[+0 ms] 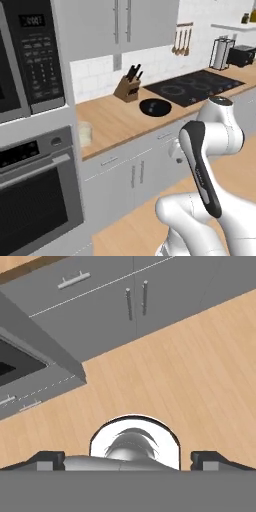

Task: Grab a lemon wedge from the fridge and one ice cube from the ice bowl, and put them in the glass of lemonade.

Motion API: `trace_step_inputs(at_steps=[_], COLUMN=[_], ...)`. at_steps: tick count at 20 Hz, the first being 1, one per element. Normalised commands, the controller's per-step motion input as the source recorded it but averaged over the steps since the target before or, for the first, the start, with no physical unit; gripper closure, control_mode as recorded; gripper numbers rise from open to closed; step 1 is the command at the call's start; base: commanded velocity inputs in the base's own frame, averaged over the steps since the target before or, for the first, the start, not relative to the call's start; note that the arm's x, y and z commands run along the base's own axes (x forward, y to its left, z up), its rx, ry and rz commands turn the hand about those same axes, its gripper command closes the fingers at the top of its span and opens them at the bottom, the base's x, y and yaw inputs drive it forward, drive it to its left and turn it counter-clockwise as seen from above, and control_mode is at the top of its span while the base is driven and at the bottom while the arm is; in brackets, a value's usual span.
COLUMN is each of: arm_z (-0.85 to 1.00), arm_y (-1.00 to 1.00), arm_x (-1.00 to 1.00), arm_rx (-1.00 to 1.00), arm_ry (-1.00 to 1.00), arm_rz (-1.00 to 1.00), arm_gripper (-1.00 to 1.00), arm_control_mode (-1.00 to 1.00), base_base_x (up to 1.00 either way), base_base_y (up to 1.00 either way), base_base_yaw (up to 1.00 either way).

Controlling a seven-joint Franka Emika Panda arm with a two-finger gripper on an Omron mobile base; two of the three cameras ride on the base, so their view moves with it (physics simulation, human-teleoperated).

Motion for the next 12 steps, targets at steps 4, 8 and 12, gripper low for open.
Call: trace_step_inputs(at_steps=[4, 8, 12], arm_z=[0.00, 0.00, 0.00], arm_y=[0.00, 0.00, 0.00], arm_x=[0.00, 0.00, 0.00], arm_rx=[0.00, 0.00, 0.00], arm_ry=[0.00, 0.00, 0.00], arm_rz=[0.00, 0.00, 0.00], arm_gripper=[-1.00, -1.00, -1.00], arm_control_mode=[1.00, 1.00, 1.00], base_base_x=[1.00, 1.00, 1.00], base_base_y=[-0.08, -0.16, -0.42], base_base_yaw=[0.11, 0.26, 0.35])
